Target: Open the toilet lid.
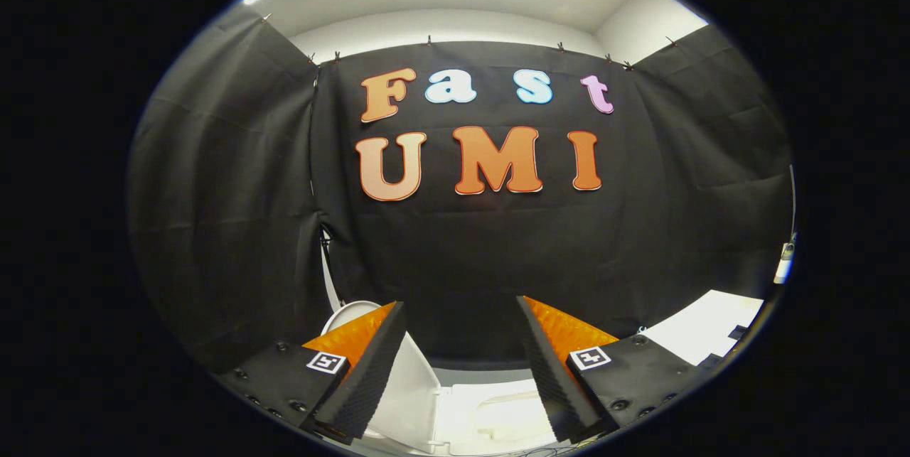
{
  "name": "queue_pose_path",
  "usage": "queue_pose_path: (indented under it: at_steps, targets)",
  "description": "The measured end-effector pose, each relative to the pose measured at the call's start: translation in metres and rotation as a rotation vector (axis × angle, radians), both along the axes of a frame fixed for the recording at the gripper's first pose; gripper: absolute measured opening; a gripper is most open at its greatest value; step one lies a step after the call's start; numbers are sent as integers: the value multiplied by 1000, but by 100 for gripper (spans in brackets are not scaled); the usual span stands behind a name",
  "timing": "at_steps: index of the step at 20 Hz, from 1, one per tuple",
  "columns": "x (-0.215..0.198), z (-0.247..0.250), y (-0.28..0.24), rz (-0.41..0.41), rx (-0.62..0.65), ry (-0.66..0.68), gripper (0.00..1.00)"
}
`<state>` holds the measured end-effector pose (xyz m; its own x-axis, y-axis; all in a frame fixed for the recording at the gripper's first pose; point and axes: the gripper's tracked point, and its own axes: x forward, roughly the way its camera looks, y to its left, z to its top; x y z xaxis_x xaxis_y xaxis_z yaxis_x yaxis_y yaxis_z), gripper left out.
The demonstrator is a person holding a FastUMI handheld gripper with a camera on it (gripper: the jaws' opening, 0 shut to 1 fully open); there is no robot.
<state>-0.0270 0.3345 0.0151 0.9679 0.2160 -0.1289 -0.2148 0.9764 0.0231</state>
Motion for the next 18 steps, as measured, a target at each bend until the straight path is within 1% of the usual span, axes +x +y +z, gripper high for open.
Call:
queue_pose_path:
  at_steps: [18]
  targets:
    - [2, -1, -7, -11, -7, -2, 98]
